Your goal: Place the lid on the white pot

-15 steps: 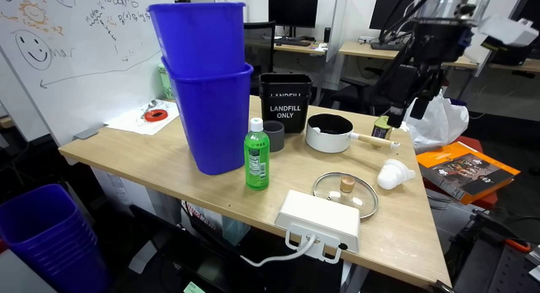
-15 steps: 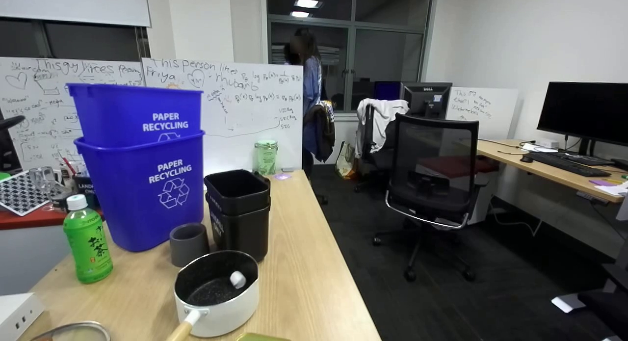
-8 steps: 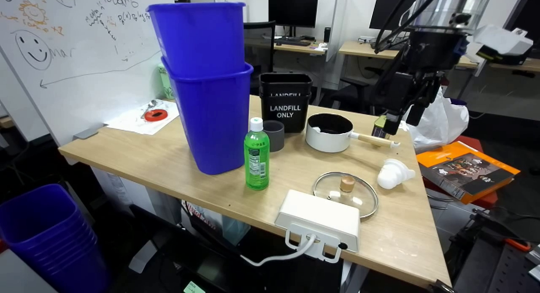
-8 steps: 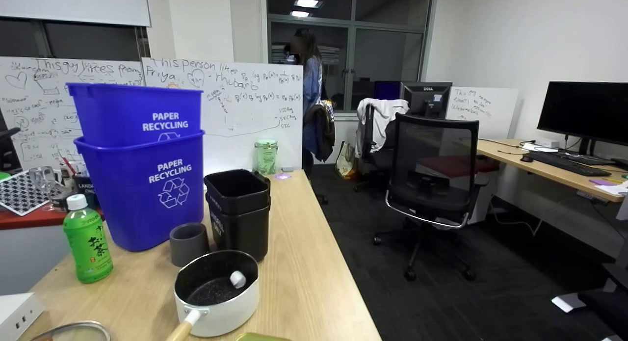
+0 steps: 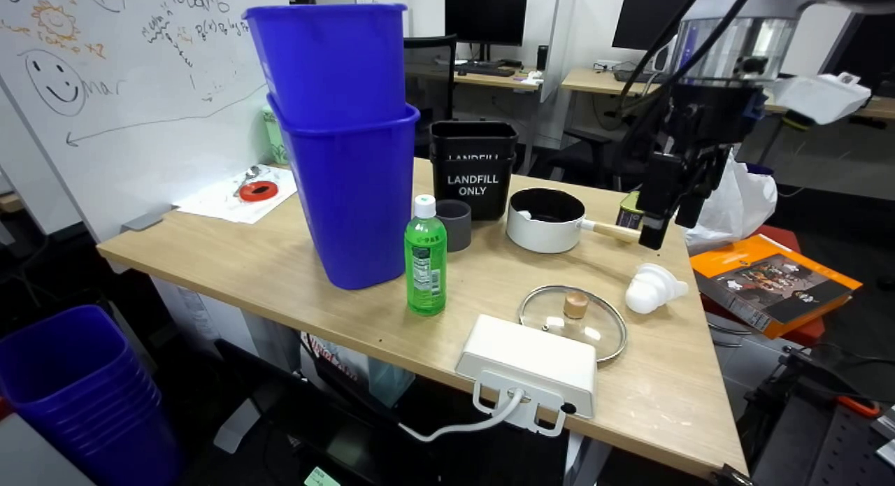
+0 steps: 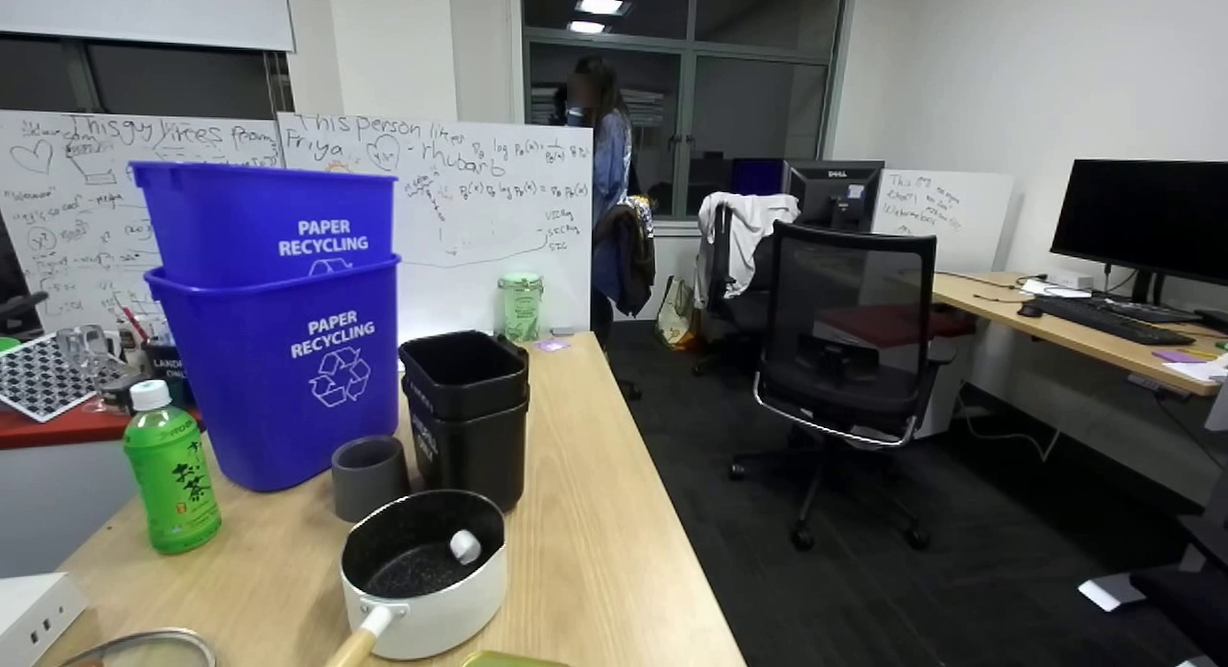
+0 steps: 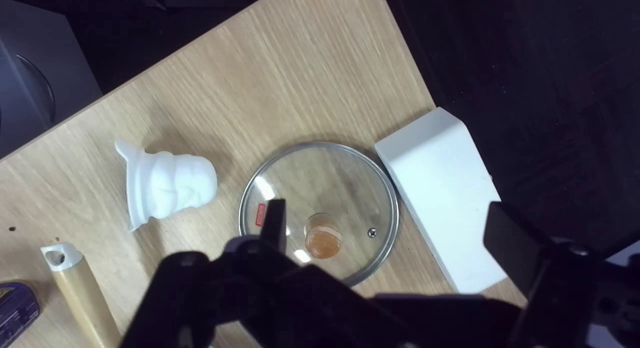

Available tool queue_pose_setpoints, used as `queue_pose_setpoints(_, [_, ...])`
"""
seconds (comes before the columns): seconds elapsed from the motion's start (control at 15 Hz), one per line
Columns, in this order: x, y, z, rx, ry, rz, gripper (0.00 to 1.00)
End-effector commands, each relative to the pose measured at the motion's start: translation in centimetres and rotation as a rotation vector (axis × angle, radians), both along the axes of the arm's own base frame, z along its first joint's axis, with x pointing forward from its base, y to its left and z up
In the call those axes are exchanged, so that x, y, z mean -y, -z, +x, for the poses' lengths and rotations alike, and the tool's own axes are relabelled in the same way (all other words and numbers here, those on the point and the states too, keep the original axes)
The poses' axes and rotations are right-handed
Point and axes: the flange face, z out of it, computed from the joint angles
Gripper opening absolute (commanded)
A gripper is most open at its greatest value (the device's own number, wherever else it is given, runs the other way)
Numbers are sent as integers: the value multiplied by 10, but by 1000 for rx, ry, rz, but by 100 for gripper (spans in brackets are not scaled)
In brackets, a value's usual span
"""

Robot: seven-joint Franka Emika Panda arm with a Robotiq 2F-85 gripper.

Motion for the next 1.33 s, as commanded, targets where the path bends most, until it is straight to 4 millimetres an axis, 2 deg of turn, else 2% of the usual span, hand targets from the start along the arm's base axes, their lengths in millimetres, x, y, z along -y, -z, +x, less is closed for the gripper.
queue_pose_setpoints(0.0, [-3, 35, 5, -19, -37, -39, 100])
queue_pose_setpoints(0.2, [-11, 67, 9, -22, -57, -42, 100])
queue_pose_setpoints(0.4, [-16, 91, 19, -1, -80, -55, 100])
queue_pose_setpoints(1.27, [-26, 158, 40, 127, -111, -122, 100])
